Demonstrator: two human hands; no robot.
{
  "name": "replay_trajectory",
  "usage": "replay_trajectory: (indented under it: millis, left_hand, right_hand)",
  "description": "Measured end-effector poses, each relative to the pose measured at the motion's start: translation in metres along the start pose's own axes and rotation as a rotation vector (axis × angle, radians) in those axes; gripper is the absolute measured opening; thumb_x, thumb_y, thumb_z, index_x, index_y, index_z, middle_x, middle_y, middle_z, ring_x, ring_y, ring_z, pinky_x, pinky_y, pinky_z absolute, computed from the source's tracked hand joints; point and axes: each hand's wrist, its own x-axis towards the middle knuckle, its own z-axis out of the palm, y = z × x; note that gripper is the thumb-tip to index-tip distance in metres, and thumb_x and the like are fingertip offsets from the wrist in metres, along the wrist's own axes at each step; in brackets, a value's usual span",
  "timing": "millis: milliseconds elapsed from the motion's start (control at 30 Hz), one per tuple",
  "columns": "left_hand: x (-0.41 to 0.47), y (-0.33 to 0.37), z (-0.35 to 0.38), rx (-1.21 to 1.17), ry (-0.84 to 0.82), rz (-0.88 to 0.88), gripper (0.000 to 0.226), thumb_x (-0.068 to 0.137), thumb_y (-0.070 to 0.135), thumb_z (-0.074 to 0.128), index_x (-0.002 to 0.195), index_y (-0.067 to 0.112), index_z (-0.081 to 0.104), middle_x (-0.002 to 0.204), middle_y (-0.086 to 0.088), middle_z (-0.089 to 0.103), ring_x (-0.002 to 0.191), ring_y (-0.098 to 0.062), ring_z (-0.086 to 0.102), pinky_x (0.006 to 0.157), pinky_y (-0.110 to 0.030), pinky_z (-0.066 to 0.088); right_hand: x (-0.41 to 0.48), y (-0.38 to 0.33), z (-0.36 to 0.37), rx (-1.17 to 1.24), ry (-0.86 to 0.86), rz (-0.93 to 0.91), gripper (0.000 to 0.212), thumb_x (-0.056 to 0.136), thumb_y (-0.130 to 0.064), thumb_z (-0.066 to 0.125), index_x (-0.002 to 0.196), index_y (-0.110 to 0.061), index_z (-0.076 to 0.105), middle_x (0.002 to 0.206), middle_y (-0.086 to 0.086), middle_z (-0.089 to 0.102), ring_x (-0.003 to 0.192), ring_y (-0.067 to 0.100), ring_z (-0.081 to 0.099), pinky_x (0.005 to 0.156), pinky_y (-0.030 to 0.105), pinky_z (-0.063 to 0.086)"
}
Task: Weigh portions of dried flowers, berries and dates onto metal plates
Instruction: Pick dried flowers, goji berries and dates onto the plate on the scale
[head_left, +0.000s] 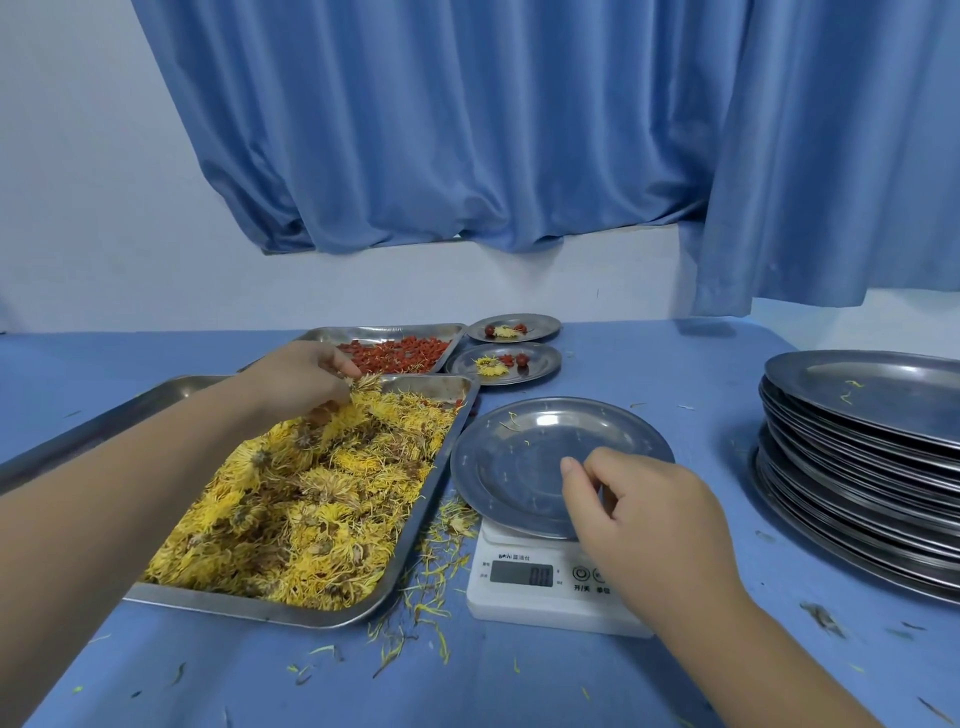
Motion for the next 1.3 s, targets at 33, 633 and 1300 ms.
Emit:
replay_trajectory:
  millis: [33, 633, 1300]
  left_hand:
    - [-0.001, 0.000, 0.001, -0.050, 0.001, -0.019, 0.020, 0.088, -0.002, 0.062, 0.103, 0.011, 0.062, 0.092, -0.015, 0.058, 0.073, -0.025, 0.063, 0.067, -0.033, 0.058]
    - [-0.034, 0.034, 0.023, 0.258, 0.087, 0.248, 0.010, 0.091, 0.035, 0.058, 0.099, 0.034, 0.064, 0.082, 0.004, 0.068, 0.045, -0.003, 0.052, 0.049, -0.025, 0.045]
    - [-0.033, 0.080, 0.135, 0.415, -0.174, 0.534, 0.039, 0.096, 0.054, 0.044, 0.121, 0.028, 0.060, 0.119, 0.003, 0.057, 0.108, -0.014, 0.055, 0.093, -0.036, 0.044]
  right_hand:
    - [0.000, 0.000, 0.000, 0.002, -0.004, -0.003, 0.048, 0.086, -0.027, 0.059, 0.052, -0.018, 0.026, 0.042, -0.004, 0.022, 0.041, 0.016, 0.026, 0.041, 0.028, 0.021]
    - [0.002, 0.005, -0.003, 0.044, 0.043, 0.007, 0.046, 0.087, -0.030, 0.056, 0.053, -0.014, 0.029, 0.044, 0.000, 0.029, 0.044, 0.021, 0.036, 0.042, 0.032, 0.030]
    - [0.013, 0.026, -0.010, 0.134, 0.127, 0.095, 0.045, 0.088, -0.029, 0.056, 0.053, -0.012, 0.033, 0.044, 0.001, 0.032, 0.047, 0.023, 0.037, 0.045, 0.036, 0.035]
